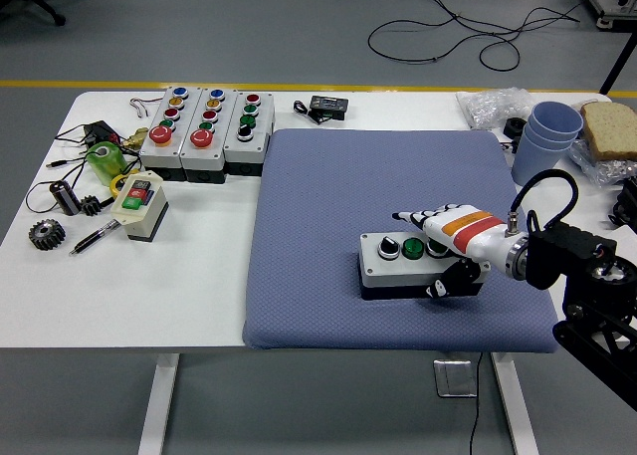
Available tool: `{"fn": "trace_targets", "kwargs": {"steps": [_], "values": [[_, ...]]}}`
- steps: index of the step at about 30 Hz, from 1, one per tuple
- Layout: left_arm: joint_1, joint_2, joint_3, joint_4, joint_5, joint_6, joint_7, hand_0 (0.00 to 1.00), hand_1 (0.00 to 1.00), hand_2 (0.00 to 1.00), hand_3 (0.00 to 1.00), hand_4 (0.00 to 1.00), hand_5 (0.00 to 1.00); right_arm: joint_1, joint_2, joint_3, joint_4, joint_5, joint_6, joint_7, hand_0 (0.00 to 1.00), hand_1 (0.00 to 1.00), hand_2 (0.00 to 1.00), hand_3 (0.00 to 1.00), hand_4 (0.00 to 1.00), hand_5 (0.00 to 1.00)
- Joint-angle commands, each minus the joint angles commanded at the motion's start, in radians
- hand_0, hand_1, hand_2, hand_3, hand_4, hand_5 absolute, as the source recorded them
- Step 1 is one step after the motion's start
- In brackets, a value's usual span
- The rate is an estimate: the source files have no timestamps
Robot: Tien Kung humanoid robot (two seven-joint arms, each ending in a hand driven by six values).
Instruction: Pick up the button,place it on the desk,press the button,press the button
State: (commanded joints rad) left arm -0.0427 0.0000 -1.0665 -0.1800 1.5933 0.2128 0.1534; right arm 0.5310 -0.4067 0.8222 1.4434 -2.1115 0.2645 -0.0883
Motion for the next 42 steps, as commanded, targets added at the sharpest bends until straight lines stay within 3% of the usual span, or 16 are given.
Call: {"fn": "trace_targets", "kwargs": {"steps": [11, 13, 14, 19, 20, 25, 26, 31, 32, 42], "values": [[0.000, 0.000, -0.002, 0.000, 0.005, -0.001, 0.000, 0.598, 0.637, 0.673, 0.547, 0.349, 0.693, -0.061, -0.046, 0.086, 0.113, 0.017, 0.004, -0.023, 0.904, 0.828, 0.936, 0.998, 0.974, 0.296], [0.001, 0.000, -0.005, 0.000, 0.009, -0.001, 0.000, 0.598, 0.637, 0.673, 0.547, 0.349, 0.693, -0.097, -0.063, 0.132, 0.148, 0.007, -0.023, -0.030, 0.904, 0.828, 0.936, 0.998, 0.974, 0.296], [0.001, 0.000, -0.005, 0.000, 0.009, 0.000, 0.000, 0.597, 0.637, 0.673, 0.547, 0.349, 0.692, -0.102, -0.065, 0.140, 0.152, 0.006, -0.027, -0.030, 0.811, 0.685, 0.843, 0.953, 0.970, 0.306], [0.003, 0.000, -0.013, 0.000, 0.019, -0.001, 0.001, 0.597, 0.637, 0.673, 0.547, 0.349, 0.692, -0.181, -0.101, 0.233, 0.207, -0.027, -0.110, -0.032, 0.811, 0.685, 0.843, 0.953, 0.970, 0.306], [0.004, 0.000, -0.015, 0.000, 0.024, -0.001, 0.001, 0.597, 0.636, 0.673, 0.547, 0.349, 0.693, -0.202, -0.110, 0.252, 0.216, -0.029, -0.130, -0.030, 0.237, 0.157, 0.473, 0.779, 0.954, 0.312], [0.008, 0.000, -0.014, 0.000, 0.027, -0.001, 0.002, 0.597, 0.636, 0.673, 0.547, 0.349, 0.693, -0.271, -0.124, 0.289, 0.222, 0.016, -0.219, -0.019, 0.237, 0.157, 0.473, 0.779, 0.954, 0.312], [0.008, 0.000, -0.013, 0.000, 0.026, -0.001, 0.002, 0.596, 0.636, 0.673, 0.546, 0.349, 0.693, -0.277, -0.125, 0.290, 0.222, 0.024, -0.238, -0.017, 0.027, 0.002, 0.287, 0.685, 0.897, 0.346], [0.010, 0.000, -0.018, 0.000, 0.033, -0.001, 0.003, 0.596, 0.636, 0.673, 0.546, 0.349, 0.693, -0.312, -0.128, 0.285, 0.230, 0.055, -0.306, -0.010, 0.027, 0.002, 0.287, 0.685, 0.897, 0.346], [0.011, 0.000, -0.015, 0.000, 0.030, -0.001, 0.002, 0.595, 0.636, 0.672, 0.548, 0.348, 0.696, -0.320, -0.130, 0.283, 0.234, 0.062, -0.293, -0.016, 0.002, 0.002, 0.209, 0.660, 0.889, 0.431], [0.005, 0.000, -0.007, 0.000, 0.012, 0.002, -0.001, 0.594, 0.636, 0.672, 0.546, 0.348, 0.696, -0.330, -0.136, 0.276, 0.253, 0.075, -0.234, -0.022, 0.002, 0.002, 0.192, 0.657, 0.873, 0.469]]}}
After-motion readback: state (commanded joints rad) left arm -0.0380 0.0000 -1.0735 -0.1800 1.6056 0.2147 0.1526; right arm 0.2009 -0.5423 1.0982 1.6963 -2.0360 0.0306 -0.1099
